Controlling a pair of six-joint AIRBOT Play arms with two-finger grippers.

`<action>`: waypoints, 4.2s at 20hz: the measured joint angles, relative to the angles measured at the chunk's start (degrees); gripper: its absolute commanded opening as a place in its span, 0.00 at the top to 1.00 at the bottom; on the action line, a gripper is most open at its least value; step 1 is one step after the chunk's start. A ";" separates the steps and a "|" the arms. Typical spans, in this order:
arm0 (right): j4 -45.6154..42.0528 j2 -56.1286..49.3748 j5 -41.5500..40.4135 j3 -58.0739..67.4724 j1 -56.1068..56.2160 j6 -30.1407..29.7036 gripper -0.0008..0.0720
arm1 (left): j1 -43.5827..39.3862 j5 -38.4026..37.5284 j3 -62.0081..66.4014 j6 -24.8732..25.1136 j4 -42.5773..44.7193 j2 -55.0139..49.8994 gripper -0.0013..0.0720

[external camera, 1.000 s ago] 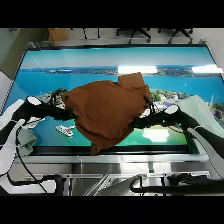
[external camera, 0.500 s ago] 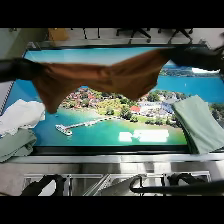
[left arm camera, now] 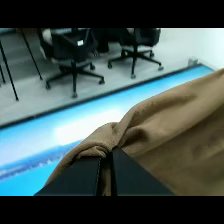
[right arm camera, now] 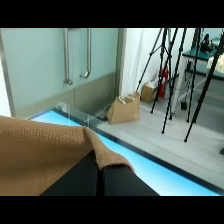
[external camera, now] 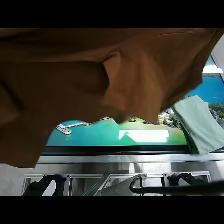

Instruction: Fold the shirts.

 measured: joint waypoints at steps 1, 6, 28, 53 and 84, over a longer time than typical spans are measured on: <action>-0.42 -1.51 0.92 0.28 -0.07 0.02 0.95 | -0.70 -0.02 -1.84 0.02 -0.02 -1.09 0.96; -1.60 -14.43 6.34 -3.58 0.20 0.70 0.95 | -6.93 2.62 -13.20 3.28 -0.33 -13.66 0.96; -18.86 -32.89 7.76 -26.21 -5.51 9.64 0.58 | 9.73 -11.93 -16.31 -0.22 4.26 -49.09 0.08; -15.87 -29.83 4.70 -53.86 -5.97 9.66 0.39 | 10.43 -0.74 -38.97 9.42 2.67 -51.23 0.96; -14.73 6.67 -4.96 -5.16 -3.89 1.22 0.95 | 14.05 -2.03 1.95 2.01 -7.87 0.63 0.96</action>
